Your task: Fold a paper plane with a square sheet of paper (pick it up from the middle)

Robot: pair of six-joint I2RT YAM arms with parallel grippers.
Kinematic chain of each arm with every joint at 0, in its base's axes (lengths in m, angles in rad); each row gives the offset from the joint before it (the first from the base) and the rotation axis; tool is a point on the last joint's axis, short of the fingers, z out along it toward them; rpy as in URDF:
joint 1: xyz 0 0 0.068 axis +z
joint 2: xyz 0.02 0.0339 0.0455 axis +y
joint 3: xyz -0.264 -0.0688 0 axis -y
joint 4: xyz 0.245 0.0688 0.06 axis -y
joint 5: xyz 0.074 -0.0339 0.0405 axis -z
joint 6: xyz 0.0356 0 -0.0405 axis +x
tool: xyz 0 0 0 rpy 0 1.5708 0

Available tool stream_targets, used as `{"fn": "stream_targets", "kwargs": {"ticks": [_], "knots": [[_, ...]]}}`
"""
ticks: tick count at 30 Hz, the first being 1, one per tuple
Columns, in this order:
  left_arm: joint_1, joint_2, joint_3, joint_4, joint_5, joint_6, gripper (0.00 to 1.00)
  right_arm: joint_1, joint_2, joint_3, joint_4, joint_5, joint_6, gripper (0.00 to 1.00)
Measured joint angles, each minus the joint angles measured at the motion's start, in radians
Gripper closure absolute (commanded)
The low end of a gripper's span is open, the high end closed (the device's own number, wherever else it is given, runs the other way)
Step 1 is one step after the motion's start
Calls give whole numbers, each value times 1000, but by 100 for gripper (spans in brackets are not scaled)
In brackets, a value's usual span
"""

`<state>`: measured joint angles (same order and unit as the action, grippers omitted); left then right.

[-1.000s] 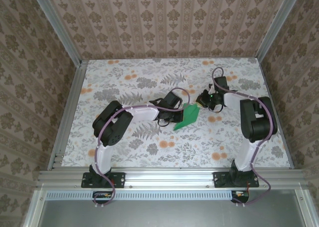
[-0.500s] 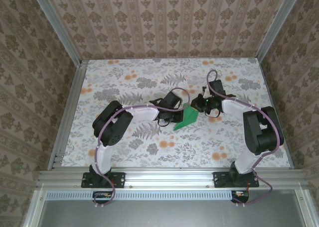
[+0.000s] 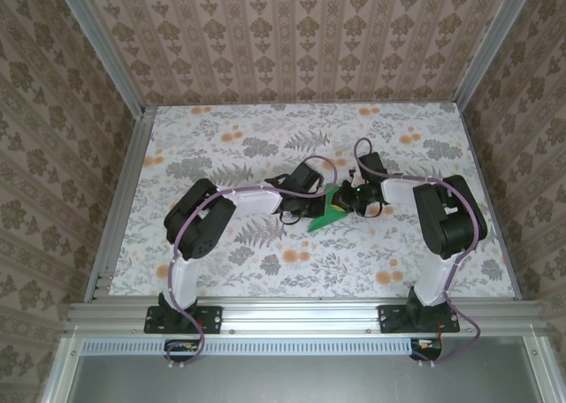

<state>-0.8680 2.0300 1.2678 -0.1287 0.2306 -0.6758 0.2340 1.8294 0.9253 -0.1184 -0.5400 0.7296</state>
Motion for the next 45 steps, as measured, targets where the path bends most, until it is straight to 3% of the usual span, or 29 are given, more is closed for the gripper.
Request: {"fn": "stream_targets", "kwargs": {"ticks": [3,12,16,31,45], "knots": [[0,0,6,-9,0,3,100,0,3,0,-1,0,-1,94],[-3,-95,12,-51,20,37,77,0,4,0,-2,7,-1,94],[-17,-130,12,-50,28,42,74,0,5,0,-3,8,-1,95],[-41,-69,17,-105,76,40,83,0,6,0,-2,7,0,95],[-41,-48,16,-153,48,24,87,0,8,1,-2,6,0,95]]}}
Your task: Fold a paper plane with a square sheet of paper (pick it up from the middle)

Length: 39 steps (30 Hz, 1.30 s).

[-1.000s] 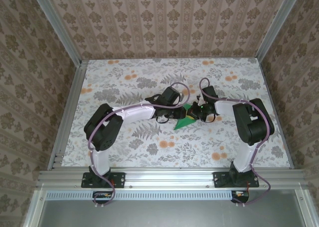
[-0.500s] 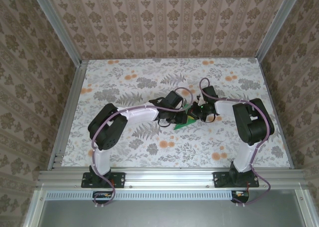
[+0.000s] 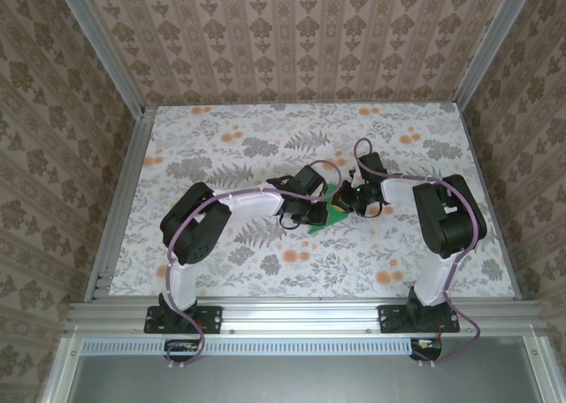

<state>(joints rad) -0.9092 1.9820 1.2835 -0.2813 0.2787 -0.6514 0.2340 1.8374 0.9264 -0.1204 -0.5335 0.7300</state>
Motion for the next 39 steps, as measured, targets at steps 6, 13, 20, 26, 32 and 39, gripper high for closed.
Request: {"fn": "stream_targets", "kwargs": {"ticks": [6,13,20,26,32,39], "knots": [[0,0,-9,-3,-6,-5,88,0,2,2,1,-1,0,95],[0,0,-14,-4,-14,-11,89,0,4,3,1,-2,0,95],[0,0,-21,-4,-26,-11,90,0,4,3,1,-2,0,95],[0,0,-27,-2,-29,-14,91,0,4,3,1,-2,0,95],[0,0,-45,24,-26,-24,91,0,4,3,1,-2,0,95],[1,-13,-77,59,-22,-31,93,0,4,3,1,-2,0,95]]}}
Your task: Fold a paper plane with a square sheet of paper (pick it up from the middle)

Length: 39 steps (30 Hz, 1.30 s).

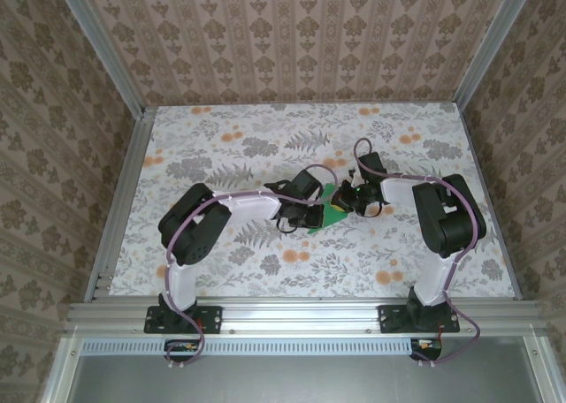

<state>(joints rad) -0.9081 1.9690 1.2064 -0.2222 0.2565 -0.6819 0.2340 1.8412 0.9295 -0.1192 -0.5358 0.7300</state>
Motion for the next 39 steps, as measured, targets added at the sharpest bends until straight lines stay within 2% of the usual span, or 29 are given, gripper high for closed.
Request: {"fn": "stream_targets", "kwargs": {"ticks": [6,22,39], "knots": [[0,-17,-25,18,-3,-4,92,3,0,0,0,0,0,95],[0,-40,-12,-78,24,-6,90,3,2,0,2,-3,0,95],[0,-40,-12,-110,23,-15,90,3,3,0,3,-4,0,95]]}}
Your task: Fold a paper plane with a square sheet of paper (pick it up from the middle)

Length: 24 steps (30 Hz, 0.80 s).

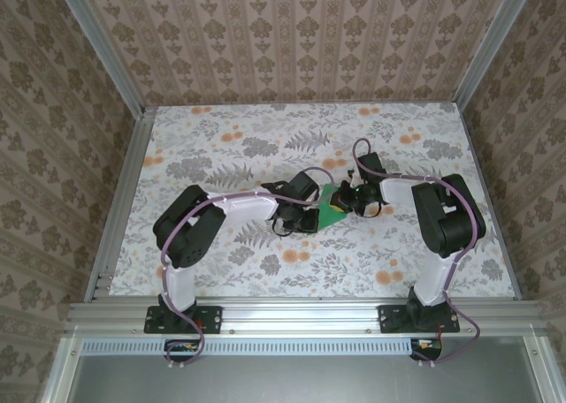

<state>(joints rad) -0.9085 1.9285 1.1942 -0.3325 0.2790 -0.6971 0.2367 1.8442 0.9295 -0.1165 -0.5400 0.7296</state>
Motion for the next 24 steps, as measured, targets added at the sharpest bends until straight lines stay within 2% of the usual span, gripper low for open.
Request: {"fn": "stream_targets", "kwargs": {"ticks": [15,24], "knots": [[-1,-44,-69,7,-3,-19,90,0,4,0,5,-11,0,95],[4,-93,-82,-48,-27,-18,90,0,4,0,5,-12,0,95]]}}
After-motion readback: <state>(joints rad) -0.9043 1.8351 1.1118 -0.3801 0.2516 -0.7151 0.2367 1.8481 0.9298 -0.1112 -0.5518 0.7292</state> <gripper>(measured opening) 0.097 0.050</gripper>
